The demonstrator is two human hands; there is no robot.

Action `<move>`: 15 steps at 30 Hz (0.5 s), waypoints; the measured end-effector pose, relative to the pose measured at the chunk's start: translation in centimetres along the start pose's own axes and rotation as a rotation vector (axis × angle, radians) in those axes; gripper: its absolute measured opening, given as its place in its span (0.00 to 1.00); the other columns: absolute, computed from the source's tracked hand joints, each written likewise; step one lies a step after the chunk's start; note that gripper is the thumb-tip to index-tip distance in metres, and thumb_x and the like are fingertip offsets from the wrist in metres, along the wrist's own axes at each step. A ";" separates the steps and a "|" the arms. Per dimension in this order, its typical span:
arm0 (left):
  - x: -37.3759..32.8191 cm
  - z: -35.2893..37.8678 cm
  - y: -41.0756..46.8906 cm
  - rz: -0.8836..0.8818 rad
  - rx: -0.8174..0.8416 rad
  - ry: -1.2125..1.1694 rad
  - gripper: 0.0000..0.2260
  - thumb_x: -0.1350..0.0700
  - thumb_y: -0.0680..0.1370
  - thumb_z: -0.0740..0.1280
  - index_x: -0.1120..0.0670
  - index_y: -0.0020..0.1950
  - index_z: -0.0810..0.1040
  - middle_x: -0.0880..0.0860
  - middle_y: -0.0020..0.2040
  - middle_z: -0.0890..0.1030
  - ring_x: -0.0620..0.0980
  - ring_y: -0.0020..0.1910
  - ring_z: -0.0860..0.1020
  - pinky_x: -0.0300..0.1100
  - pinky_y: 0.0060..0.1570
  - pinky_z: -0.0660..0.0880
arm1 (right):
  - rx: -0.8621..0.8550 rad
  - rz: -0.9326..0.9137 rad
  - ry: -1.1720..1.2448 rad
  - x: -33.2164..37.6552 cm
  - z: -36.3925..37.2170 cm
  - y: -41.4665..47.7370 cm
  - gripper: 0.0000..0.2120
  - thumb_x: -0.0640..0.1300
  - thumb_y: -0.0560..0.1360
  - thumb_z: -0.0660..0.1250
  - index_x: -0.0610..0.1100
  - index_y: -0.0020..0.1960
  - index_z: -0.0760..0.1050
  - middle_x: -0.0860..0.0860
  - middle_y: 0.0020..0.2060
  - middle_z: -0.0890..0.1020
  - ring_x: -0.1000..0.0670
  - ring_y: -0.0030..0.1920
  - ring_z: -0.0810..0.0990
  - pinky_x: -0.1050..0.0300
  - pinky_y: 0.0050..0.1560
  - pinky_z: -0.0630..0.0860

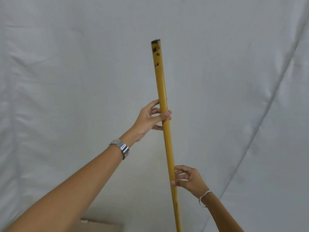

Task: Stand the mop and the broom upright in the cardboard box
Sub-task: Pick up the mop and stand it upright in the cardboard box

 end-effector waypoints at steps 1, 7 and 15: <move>-0.1 0.9 0.1 0.006 -0.029 -0.011 0.23 0.60 0.73 0.71 0.54 0.66 0.70 0.53 0.48 0.82 0.51 0.46 0.83 0.47 0.37 0.81 | -0.034 -0.004 0.008 -0.2 -0.4 -0.4 0.21 0.32 0.58 0.78 0.48 0.45 0.77 0.46 0.39 0.79 0.51 0.38 0.82 0.58 0.40 0.82; -1.6 9.3 1.0 0.070 -0.041 0.029 0.24 0.56 0.72 0.72 0.52 0.67 0.70 0.53 0.47 0.82 0.55 0.47 0.83 0.53 0.40 0.82 | -0.224 -0.058 0.035 -0.4 -5.4 -3.0 0.17 0.31 0.63 0.75 0.46 0.44 0.75 0.40 0.38 0.81 0.45 0.40 0.84 0.48 0.43 0.83; -6.5 17.9 2.5 0.166 -0.014 0.105 0.27 0.55 0.72 0.72 0.55 0.69 0.68 0.60 0.55 0.82 0.56 0.49 0.82 0.52 0.39 0.82 | -0.209 -0.089 0.045 2.8 -13.3 -6.3 0.15 0.31 0.63 0.75 0.43 0.46 0.79 0.39 0.41 0.82 0.45 0.41 0.84 0.59 0.40 0.82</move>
Point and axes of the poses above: each hand's wrist, its own y-axis towards the middle knuckle, its own z-axis out of the palm, x = y × z, the point moved 5 cm from there along y, towards the middle knuckle
